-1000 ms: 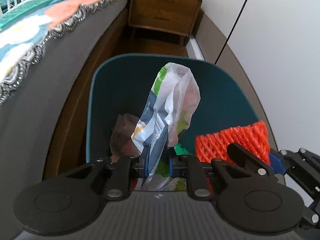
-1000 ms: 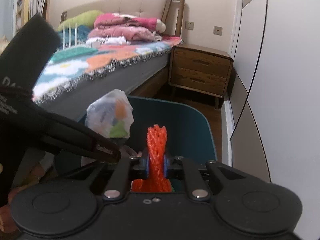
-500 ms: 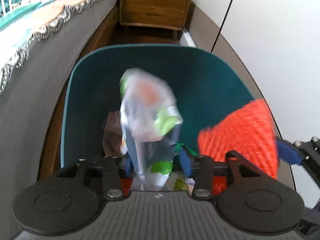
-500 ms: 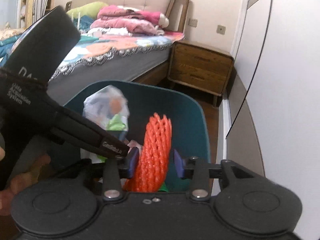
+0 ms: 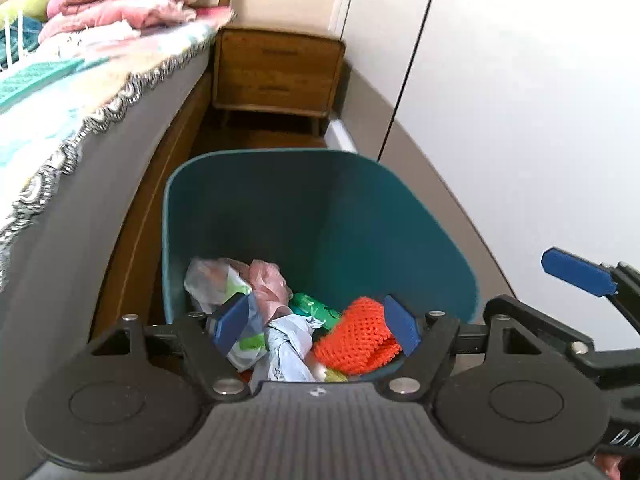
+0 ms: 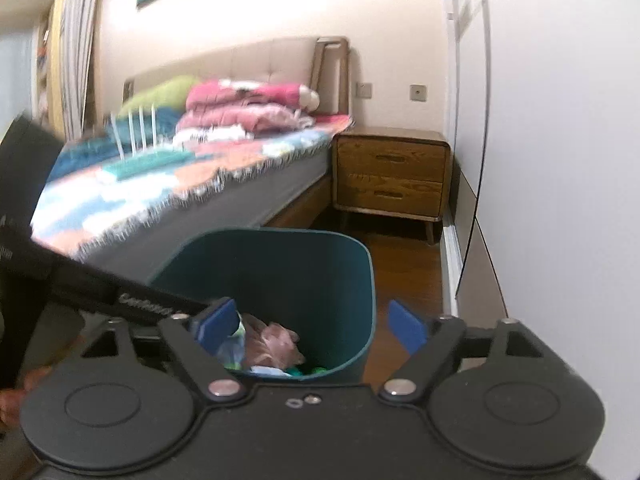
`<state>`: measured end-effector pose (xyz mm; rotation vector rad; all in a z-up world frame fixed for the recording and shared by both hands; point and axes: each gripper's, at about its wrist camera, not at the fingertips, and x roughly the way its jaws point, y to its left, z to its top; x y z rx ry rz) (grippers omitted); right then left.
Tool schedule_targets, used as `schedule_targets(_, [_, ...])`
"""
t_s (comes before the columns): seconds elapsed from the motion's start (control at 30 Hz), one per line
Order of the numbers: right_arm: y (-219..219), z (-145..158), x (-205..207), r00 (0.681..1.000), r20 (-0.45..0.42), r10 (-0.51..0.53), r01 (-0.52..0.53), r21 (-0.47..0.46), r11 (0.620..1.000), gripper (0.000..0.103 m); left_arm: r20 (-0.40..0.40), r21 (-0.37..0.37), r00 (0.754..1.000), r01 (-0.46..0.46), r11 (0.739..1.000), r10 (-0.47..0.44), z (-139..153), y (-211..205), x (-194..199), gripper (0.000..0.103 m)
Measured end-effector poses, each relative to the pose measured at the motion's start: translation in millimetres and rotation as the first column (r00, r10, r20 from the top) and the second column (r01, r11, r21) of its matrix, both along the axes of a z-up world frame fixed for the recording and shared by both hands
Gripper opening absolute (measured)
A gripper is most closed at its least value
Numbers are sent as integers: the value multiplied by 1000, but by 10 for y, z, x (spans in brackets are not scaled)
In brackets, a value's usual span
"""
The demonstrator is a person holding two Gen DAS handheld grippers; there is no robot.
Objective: Collect trash
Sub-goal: 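Withdraw both open tools from the wastebasket toward the floor trash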
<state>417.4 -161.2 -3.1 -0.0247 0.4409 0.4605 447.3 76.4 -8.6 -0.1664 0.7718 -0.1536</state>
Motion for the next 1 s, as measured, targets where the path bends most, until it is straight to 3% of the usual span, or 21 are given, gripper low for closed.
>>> schedule_targets(0.2, [-256,-199,-366,999,-41,-31,34,80,996,100,81,-26,996,32,999,-30,-44,79,-593,81])
schedule_targets(0.43, [-431,-705,-713,987,-134,-84,92,53,994,103,40,-34,998,58,998,-57,-498,78,-1103,82])
schedule_targets(0.57, [-364,-1143,-818,981,-168,-94,85,-58,995,103,-61,27,994,93,995,-91,-1005,-81,-1234,84])
schedule_targets(0.7, [-316,-1653,-838,962,-256,-90,58,-129,990,103,-164,93,981,119,989,-103,-1594,-229,-1199,84])
schedule_targets(0.83, [-184,-2158,-843,939,-338,-60,-14,-212,977,102,-295,115,950,144,983,-105,-2246,-300,-1062,83])
schedule_targets(1.0, [90,-2746,-783,906,-421,-40,-103,-311,945,95,-442,67,894,111,992,-70,-3024,-341,-870,84])
